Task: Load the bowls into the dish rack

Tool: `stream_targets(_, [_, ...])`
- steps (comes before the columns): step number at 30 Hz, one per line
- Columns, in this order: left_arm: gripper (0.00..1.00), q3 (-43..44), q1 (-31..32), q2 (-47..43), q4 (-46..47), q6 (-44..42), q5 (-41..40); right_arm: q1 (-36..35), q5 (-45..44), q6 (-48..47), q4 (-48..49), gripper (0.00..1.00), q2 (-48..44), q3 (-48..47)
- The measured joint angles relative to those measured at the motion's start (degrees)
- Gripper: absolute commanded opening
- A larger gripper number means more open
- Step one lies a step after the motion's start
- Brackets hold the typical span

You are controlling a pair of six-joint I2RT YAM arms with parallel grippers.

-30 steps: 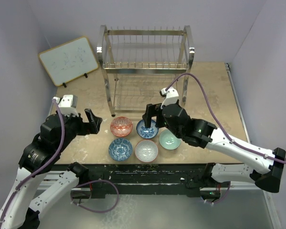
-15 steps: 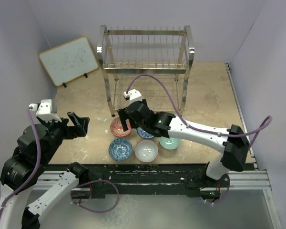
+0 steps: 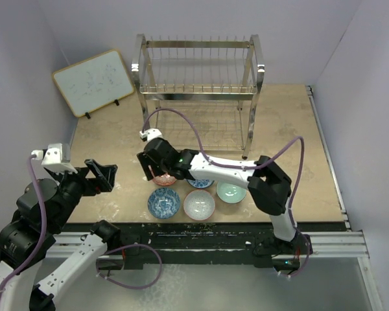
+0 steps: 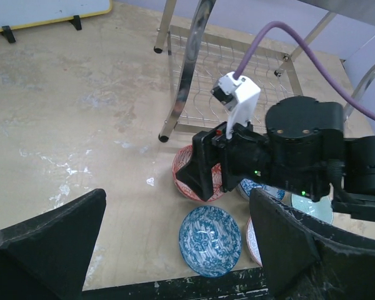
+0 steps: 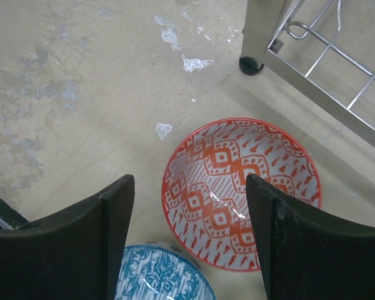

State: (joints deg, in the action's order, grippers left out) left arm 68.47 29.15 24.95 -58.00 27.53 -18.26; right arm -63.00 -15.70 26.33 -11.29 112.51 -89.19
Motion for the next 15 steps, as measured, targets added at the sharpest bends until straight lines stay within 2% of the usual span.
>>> stream_targets(5, [0.99, -0.3, -0.1, -0.3, -0.5, 0.3, 0.0, -0.6, 0.3, -0.1, -0.7, 0.66, 5.4, -3.9])
stream_targets(8, [0.99, -0.6, -0.2, -1.1, -0.6, 0.5, -0.1, -1.2, 0.1, -0.2, -1.7, 0.56, 7.7, -6.6])
stream_targets(13, [0.99, -0.9, -0.2, -2.0, -1.2, 0.6, -0.2, -2.4, -3.1, 0.1, -4.3, 0.55, 10.7, -9.6])
stream_targets(14, [0.99, -0.9, -0.2, -2.0, -1.3, 0.6, -0.2, -2.7, -4.0, 0.1, -5.0, 0.50, 11.2, -10.1])
stream_targets(15, [0.99, -0.9, -0.2, -2.1, -1.3, 0.8, -0.2, -2.8, -4.8, 0.1, -5.9, 0.48, 11.8, -10.4])
